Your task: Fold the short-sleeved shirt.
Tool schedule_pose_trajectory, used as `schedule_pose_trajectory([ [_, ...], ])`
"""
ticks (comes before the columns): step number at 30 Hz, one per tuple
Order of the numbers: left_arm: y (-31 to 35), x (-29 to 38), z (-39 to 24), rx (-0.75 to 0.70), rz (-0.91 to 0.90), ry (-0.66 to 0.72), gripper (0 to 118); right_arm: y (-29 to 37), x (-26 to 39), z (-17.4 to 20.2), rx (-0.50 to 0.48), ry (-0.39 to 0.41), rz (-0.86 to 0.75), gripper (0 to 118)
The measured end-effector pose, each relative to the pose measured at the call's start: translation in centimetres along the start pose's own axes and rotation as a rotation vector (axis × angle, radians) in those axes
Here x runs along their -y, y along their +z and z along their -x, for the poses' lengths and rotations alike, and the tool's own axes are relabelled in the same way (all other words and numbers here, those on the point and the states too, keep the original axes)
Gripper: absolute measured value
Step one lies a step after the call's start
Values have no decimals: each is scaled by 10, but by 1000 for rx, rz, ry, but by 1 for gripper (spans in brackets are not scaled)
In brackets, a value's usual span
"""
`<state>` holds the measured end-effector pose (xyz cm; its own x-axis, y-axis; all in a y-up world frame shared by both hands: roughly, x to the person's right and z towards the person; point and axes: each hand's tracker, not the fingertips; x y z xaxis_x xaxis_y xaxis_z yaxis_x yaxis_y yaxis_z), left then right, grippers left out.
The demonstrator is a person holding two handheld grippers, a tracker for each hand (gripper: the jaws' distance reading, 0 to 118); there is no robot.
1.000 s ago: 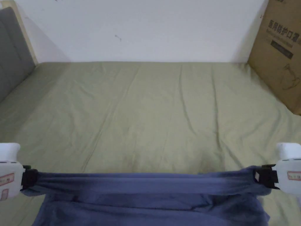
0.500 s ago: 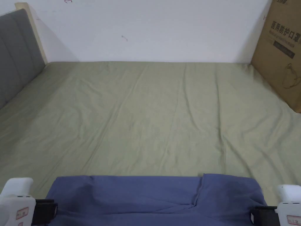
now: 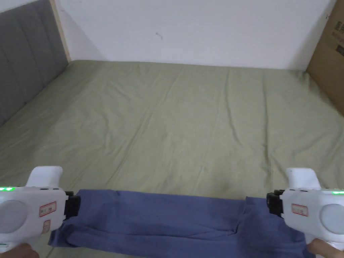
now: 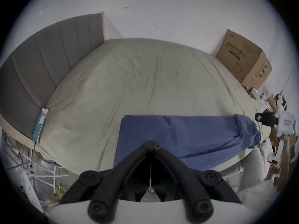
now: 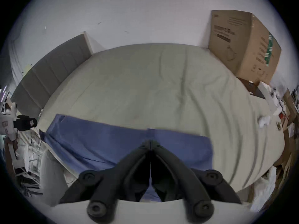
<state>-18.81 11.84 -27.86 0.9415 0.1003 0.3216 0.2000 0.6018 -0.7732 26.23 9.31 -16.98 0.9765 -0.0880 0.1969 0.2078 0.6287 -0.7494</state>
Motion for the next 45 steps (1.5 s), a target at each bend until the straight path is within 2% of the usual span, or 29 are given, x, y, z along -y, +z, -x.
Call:
schedule_pose_trajectory([
  [3,0,11,-1,-20,-6,2,0,-17,1,32,-10,23,10,0],
  [6,-5,11,17,13,-21,91,0,-31,1,58,-72,38,41,0],
  [9,-7,13,40,32,-54,170,3,-42,4,82,-123,85,77,0],
  [10,-8,14,47,54,-41,197,18,-44,4,88,-135,100,89,0],
  [11,-12,17,55,55,-14,219,46,-47,5,94,-138,111,99,0],
  [12,-18,18,62,58,-6,242,92,-50,5,99,-139,115,104,0],
  [13,-24,21,66,54,12,247,112,-52,6,103,-145,120,112,0],
  [14,-30,25,72,65,35,266,118,-53,6,106,-153,121,121,0],
  [20,-80,47,103,313,67,574,115,-63,7,118,-162,142,180,0],
  [23,-102,53,100,456,78,662,114,-70,8,120,-144,154,209,0],
  [25,-116,53,102,470,44,649,115,-72,9,119,-144,148,220,0],
  [29,-128,48,120,579,26,820,115,-75,10,120,-154,133,240,0],
  [30,-129,47,121,587,29,807,113,-75,11,121,-153,134,242,0],
  [31,-127,47,120,551,33,784,103,-76,11,122,-153,136,246,0],
  [32,-125,46,119,447,45,710,66,-77,11,122,-156,137,250,0],
  [33,-130,43,113,383,101,674,7,-78,12,123,-160,138,254,0],
  [35,-133,47,116,513,98,736,8,-79,12,124,-164,140,260,0],
  [40,-115,35,118,444,99,663,8,-77,8,118,-171,121,259,0],
  [44,-99,20,124,310,91,543,8,-72,6,111,-170,99,243,0],
  [45,-96,18,130,301,83,553,8,-71,5,109,-172,94,241,0],
])
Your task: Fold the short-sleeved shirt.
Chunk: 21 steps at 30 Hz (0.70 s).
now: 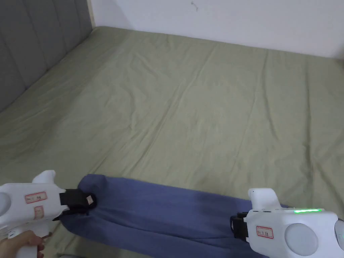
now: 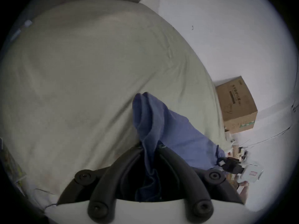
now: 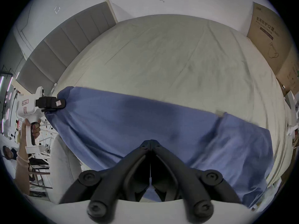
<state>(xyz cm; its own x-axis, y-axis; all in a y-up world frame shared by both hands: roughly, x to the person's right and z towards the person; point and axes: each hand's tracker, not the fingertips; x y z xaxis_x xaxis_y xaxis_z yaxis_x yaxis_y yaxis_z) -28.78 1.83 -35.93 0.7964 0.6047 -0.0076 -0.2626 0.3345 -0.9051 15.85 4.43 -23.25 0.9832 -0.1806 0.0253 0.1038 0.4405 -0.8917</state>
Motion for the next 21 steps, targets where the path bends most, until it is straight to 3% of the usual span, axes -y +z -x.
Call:
schedule_pose_trajectory([
  [6,12,-7,-15,-64,-13,-20,8,6,5,-10,-4,-28,-18,0],
  [10,25,0,-67,-114,-66,-190,8,10,8,-20,-4,-49,-26,0],
  [16,35,25,-167,2,-85,-419,8,26,15,-38,-5,-108,-76,0],
  [21,-10,63,-232,91,-1,-605,8,41,25,-59,2,-159,-110,0],
])
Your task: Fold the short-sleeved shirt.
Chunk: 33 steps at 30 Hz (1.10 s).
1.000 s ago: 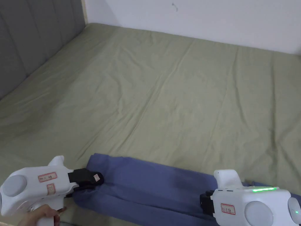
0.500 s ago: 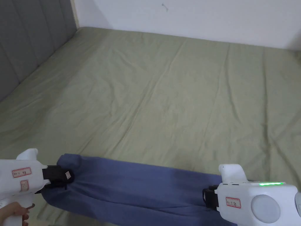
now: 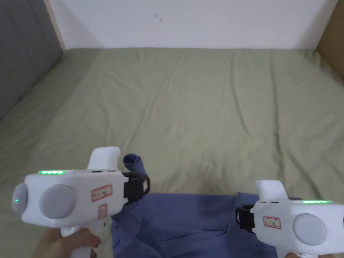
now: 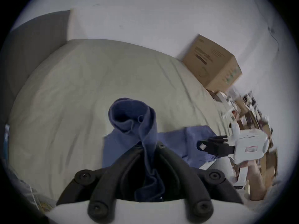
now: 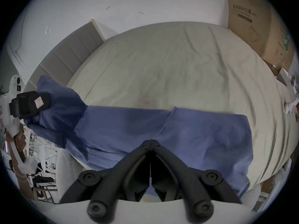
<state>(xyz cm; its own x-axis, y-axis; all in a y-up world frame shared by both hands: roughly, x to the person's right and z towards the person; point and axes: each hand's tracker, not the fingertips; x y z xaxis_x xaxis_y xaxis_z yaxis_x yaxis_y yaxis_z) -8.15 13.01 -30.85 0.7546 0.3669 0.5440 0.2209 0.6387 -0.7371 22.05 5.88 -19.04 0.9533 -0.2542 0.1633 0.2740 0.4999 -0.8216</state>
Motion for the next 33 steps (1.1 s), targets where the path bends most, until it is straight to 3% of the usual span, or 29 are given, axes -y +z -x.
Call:
schedule_pose_trajectory([
  [5,-65,23,-52,71,24,-42,13,10,10,-23,16,-40,0,0],
  [7,-86,31,-64,81,84,-18,48,13,14,-32,27,-68,-6,0],
  [9,-100,40,-70,94,163,-27,100,17,17,-39,22,-94,-14,0],
  [10,-103,45,-72,100,185,-44,107,19,17,-42,17,-101,-19,0],
  [14,-93,44,-58,84,152,21,105,20,19,-44,11,-100,-28,0],
  [16,-76,38,-42,70,110,101,92,18,19,-44,-4,-108,-29,0],
  [17,-67,35,-31,74,83,149,73,17,20,-43,-13,-112,-30,0],
  [18,-60,34,-22,77,56,180,30,17,20,-43,-19,-113,-29,0],
  [19,-53,32,-12,71,17,196,1,16,21,-42,-24,-112,-27,0],
  [22,-54,33,10,-38,8,266,2,14,22,-38,-34,-102,-25,0],
  [33,-116,71,-21,105,278,189,2,16,26,-37,-48,-110,-25,0],
])
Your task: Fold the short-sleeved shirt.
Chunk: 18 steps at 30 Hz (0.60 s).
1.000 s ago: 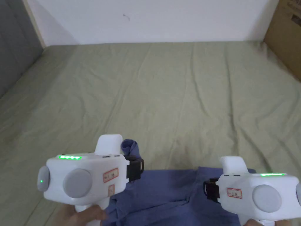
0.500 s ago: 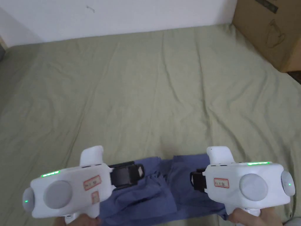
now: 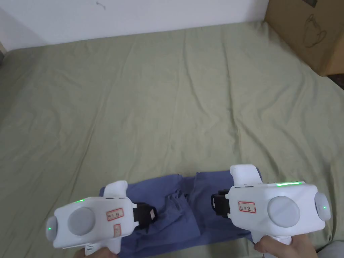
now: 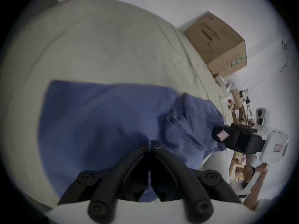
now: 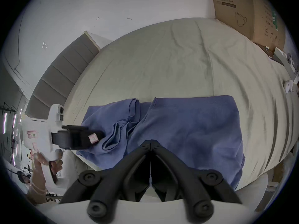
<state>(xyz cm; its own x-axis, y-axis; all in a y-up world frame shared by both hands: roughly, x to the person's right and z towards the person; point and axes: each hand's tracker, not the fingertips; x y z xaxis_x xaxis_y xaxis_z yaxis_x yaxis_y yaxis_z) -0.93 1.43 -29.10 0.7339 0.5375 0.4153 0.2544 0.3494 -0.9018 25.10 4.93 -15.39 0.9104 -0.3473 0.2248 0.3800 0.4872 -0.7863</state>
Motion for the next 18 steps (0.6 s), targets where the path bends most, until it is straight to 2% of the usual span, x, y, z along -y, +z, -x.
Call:
schedule_pose_trajectory([
  [3,-11,9,-18,43,28,-9,2,2,2,-2,5,-1,-1,0],
  [5,-17,16,-29,62,49,-66,2,2,2,-3,6,-7,-1,0],
  [10,-24,22,-48,56,50,-86,2,4,3,-4,8,-11,-4,0],
  [18,11,24,-51,168,42,-131,2,5,6,-3,12,-13,2,0],
])
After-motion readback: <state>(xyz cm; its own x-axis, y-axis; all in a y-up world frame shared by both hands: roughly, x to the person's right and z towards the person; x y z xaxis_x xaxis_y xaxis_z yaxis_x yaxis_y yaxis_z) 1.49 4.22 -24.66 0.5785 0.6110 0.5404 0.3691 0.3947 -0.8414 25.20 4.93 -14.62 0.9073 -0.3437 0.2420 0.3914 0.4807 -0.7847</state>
